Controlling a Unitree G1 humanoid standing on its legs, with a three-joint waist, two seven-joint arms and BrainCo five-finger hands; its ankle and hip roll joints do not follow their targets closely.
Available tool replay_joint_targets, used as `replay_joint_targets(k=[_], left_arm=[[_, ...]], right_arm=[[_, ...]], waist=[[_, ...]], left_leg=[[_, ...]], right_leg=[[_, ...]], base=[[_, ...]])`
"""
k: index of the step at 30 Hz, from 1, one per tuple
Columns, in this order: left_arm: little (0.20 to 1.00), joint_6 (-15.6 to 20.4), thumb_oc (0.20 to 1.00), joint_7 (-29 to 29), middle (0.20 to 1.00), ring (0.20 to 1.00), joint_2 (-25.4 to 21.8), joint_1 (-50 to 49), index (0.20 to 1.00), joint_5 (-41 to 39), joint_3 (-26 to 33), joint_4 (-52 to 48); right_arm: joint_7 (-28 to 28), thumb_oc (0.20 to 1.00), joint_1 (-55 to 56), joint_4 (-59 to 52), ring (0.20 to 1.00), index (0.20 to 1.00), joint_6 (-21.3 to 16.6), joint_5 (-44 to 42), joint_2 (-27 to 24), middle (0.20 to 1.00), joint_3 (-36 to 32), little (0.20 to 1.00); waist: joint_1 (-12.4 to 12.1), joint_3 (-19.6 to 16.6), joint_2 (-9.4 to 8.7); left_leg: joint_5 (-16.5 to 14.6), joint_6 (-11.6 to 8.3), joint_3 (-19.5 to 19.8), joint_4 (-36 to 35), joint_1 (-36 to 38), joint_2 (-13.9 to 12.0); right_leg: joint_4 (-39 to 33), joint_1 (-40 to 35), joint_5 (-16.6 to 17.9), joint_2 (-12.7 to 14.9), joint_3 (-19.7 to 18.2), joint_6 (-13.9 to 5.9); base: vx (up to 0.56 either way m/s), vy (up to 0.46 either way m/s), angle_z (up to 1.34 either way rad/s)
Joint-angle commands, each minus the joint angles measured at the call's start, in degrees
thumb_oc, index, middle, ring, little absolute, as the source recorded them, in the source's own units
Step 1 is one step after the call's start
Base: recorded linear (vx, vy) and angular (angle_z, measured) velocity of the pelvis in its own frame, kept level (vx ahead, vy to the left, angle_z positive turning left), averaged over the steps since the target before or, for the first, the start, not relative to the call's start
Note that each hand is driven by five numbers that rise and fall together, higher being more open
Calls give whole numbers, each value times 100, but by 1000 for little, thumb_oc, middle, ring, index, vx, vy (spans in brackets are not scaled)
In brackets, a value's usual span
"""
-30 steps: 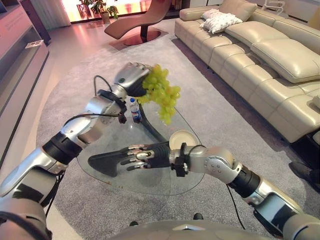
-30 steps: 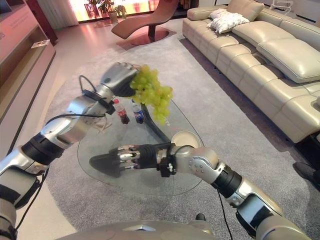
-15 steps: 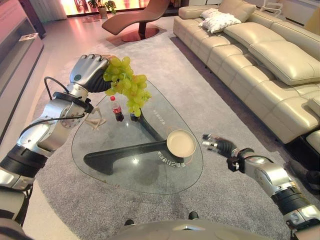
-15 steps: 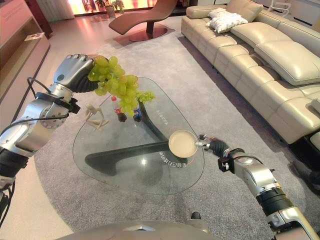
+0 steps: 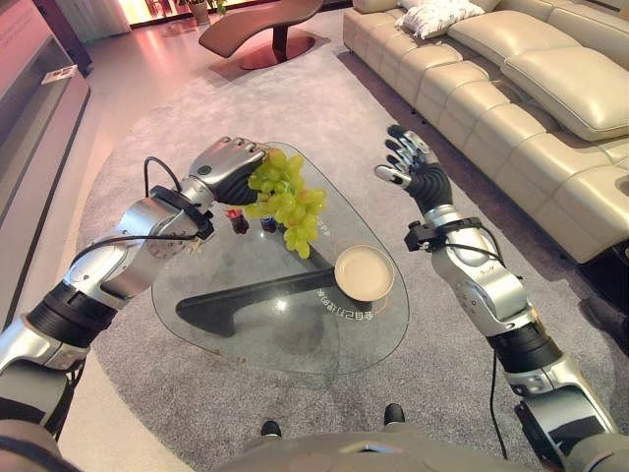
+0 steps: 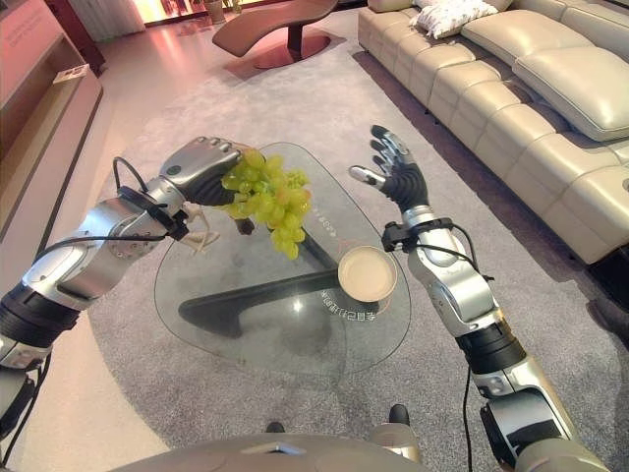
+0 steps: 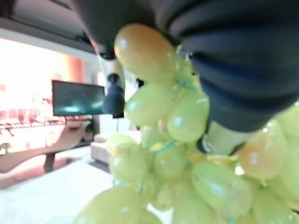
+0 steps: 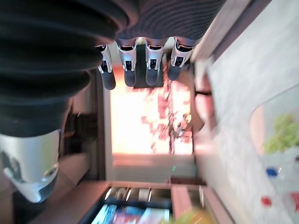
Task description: Pick up fruits into the plate
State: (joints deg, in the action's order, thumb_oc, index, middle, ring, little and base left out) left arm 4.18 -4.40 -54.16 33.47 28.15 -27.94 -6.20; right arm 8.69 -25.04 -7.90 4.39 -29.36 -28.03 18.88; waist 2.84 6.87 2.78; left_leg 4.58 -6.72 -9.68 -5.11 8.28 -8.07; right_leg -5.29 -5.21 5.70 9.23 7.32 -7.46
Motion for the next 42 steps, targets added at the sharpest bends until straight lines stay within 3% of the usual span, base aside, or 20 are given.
replay_joint_targets(k=[1, 8, 14, 19, 27, 30, 33, 35, 42], left_arm=[[200, 94, 200, -74, 200, 200, -15, 1062, 200, -128, -68, -196], [200, 77, 200, -52, 200, 200, 101, 1498, 200, 10, -641, -58], [200, 30, 200, 742, 200, 200, 132, 1614, 200, 345, -861, 151], [200, -127, 200, 1506, 200, 200, 103, 1500, 200, 885, -704, 140], [200, -229, 200, 1897, 200, 200, -87, 1325, 200, 1372, -549, 20], [200, -203, 200, 1951, 200, 200, -141, 1269, 200, 1354, -501, 2], [200, -76, 200, 1954, 200, 200, -174, 1208, 200, 1168, -442, -6], [200, 25, 200, 2037, 200, 200, -145, 1053, 200, 1161, -334, 37], [200, 109, 200, 1963, 200, 200, 20, 867, 200, 1180, 42, 18]], right_arm=[[-308, 1000, -582, -546, 1000, 1000, -17, -334, 96, 1000, 165, 1000], [-836, 1000, -815, -568, 1000, 1000, 713, -1366, 353, 1000, 847, 1000], [-1031, 1000, -783, -538, 1000, 1000, 1248, -2203, 549, 1000, 1334, 1000], [-1044, 1000, -613, -488, 1000, 1000, 1477, -2678, 646, 1000, 1475, 1000], [-974, 1000, -389, -514, 1000, 1000, 1649, -2940, 602, 1000, 1507, 1000], [-998, 1000, -342, -508, 1000, 1000, 1564, -2841, 583, 1000, 1502, 1000], [-915, 1000, -355, -531, 1000, 1000, 1055, -2363, 542, 1000, 1388, 1000], [-488, 1000, -387, -565, 1000, 1000, 41, -1765, 524, 1000, 1025, 1000], [533, 1000, -562, -750, 1000, 1000, -1123, -1124, 852, 1000, 92, 1000]], waist=[[-55, -124, -106], [-70, -154, -153], [-85, -152, -215], [-119, -154, -254], [-133, -196, -274], [-135, -202, -273], [-137, -212, -263], [-121, -215, -241], [-134, -237, -148]], left_leg=[[-838, 234, 291, 356, -129, 315], [-833, 232, 258, 381, -135, 300], [-806, 224, 216, 380, -135, 263], [-793, 215, 218, 359, -130, 253], [-767, 207, 229, 327, -129, 253], [-758, 206, 235, 321, -123, 251], [-756, 206, 254, 316, -117, 249], [-764, 198, 277, 336, -113, 239], [-816, 228, 351, 341, -136, 273]], right_leg=[[435, -211, -810, -94, 188, -14], [468, -202, -832, -89, 197, -1], [475, -197, -823, -80, 204, 3], [464, -207, -820, -78, 231, 6], [459, -208, -811, -74, 267, 4], [459, -212, -808, -76, 262, 6], [449, -225, -808, -85, 250, 13], [469, -224, -815, -94, 225, 13], [500, -194, -851, -110, 202, 27]], base=[[0, 0, 0], [0, 0, 0], [0, 0, 0], [0, 0, 0], [0, 0, 0], [0, 0, 0], [0, 0, 0], [38, 24, 2], [5, 4, 0]])
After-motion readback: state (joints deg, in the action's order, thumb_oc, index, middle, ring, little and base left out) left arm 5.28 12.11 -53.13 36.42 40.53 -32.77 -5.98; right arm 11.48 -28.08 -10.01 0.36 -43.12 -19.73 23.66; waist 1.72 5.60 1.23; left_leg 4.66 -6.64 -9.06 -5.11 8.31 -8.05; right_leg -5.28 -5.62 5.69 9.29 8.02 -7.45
